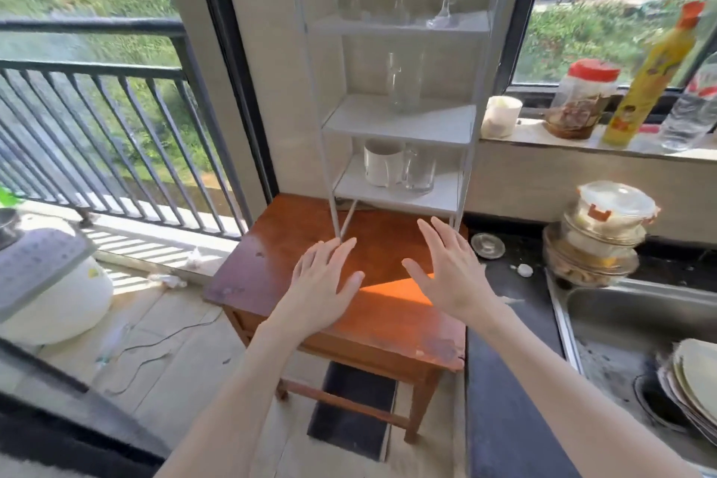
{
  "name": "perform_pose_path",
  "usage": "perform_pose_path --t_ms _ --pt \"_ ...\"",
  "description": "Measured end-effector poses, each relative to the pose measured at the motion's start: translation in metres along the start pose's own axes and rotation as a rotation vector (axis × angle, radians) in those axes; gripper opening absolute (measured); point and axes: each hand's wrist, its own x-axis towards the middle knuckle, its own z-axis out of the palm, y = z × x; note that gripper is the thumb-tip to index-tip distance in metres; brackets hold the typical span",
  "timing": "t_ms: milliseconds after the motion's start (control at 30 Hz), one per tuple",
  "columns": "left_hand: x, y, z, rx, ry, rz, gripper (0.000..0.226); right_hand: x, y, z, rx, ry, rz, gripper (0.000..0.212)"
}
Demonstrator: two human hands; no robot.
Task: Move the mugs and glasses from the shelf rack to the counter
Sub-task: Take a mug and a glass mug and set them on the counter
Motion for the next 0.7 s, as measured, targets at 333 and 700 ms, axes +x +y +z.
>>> perform_pose_path --t_ms 333,700 --pt "0.135 -0.002 0.037 -0.617 -0.099 -0.087 0.052 0.114 0.044 0.035 0.301 -0.026 0.152 0.057" --pt "0.233 0.024 0.037 -1.119 -0.087 -0.276 0.018 0.203 0.047 0.043 0.863 0.053 0.247 0.029"
